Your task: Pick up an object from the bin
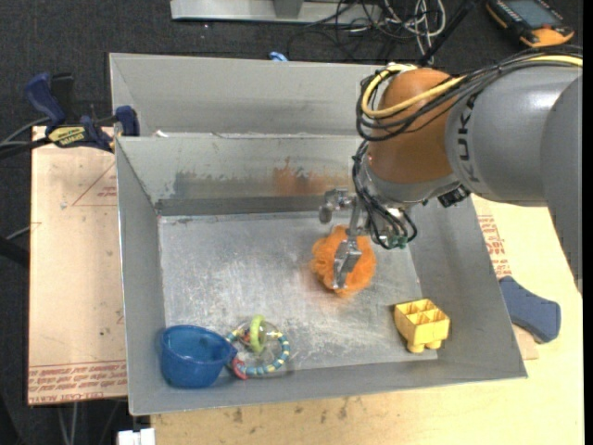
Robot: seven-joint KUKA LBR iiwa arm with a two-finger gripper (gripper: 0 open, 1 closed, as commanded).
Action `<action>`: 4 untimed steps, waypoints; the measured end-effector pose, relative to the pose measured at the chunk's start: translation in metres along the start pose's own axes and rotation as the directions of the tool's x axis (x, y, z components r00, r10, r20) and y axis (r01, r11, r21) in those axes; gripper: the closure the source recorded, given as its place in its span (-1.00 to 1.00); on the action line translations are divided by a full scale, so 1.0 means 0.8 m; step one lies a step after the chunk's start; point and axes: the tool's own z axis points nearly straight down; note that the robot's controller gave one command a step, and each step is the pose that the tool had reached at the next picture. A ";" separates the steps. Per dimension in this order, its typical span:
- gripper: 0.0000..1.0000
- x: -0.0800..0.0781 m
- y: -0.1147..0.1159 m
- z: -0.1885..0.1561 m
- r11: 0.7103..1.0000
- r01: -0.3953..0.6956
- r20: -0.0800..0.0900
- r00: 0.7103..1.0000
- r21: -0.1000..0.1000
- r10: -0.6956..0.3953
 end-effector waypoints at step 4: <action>-1.00 0.007 0.013 0.065 0.997 -0.071 0.011 0.997 -0.001 0.071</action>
Offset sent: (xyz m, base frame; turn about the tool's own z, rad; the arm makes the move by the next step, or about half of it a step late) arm -0.0082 0.0093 -0.0553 0.0742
